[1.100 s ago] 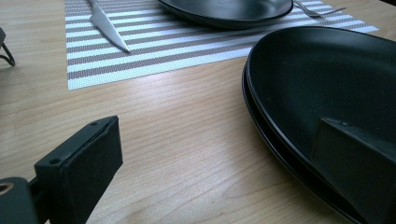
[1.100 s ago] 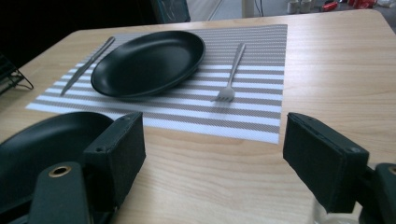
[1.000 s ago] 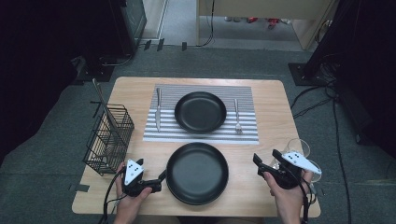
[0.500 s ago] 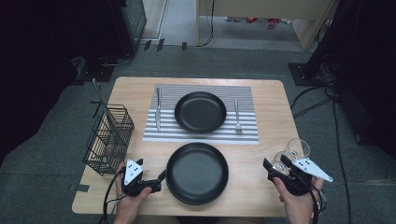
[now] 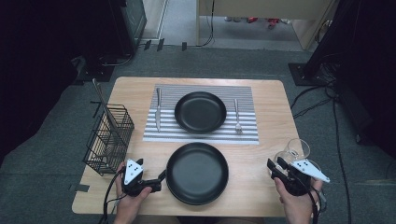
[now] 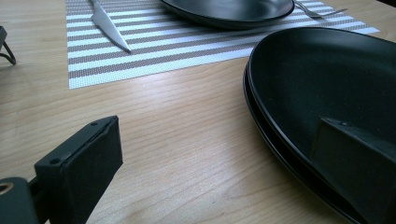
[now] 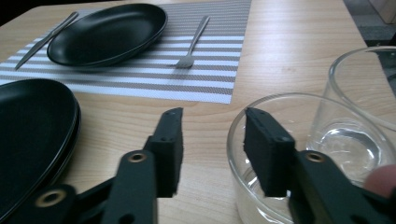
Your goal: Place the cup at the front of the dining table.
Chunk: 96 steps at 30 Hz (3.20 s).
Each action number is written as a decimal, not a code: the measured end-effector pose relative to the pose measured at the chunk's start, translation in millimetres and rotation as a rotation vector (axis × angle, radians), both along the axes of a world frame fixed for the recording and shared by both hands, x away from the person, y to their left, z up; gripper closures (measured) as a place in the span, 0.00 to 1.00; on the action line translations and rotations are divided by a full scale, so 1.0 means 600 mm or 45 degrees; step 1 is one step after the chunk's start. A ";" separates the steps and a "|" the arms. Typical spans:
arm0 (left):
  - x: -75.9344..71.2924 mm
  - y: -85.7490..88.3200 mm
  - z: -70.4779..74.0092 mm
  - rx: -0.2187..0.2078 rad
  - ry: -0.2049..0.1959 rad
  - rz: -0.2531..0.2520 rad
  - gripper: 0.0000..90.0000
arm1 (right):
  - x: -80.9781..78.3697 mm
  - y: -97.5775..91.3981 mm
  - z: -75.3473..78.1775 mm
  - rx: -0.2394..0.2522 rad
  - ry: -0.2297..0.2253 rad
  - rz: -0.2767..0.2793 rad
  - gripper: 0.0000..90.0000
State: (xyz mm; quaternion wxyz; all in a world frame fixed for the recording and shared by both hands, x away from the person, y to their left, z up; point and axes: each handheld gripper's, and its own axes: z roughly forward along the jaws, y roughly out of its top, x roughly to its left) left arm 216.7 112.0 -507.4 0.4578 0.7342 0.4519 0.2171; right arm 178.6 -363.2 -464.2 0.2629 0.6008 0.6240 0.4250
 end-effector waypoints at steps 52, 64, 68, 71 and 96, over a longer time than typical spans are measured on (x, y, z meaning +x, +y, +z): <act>-0.001 0.000 0.000 0.001 -0.004 0.002 0.02 | 0.016 0.063 -0.010 0.048 -0.016 0.214 0.95; -0.001 0.000 0.000 0.000 -0.005 0.003 0.02 | 0.018 0.091 -0.010 0.056 -0.024 0.303 0.95; -0.001 0.000 0.000 0.000 -0.004 0.002 0.02 | 0.020 0.099 -0.011 0.054 -0.027 0.321 0.95; -0.001 0.000 0.000 -0.002 -0.004 0.002 0.02 | 0.022 0.108 -0.011 0.053 -0.032 0.347 0.95; -0.001 0.001 0.000 -0.002 -0.005 0.000 0.02 | 0.015 0.098 0.003 0.127 -0.113 0.367 0.66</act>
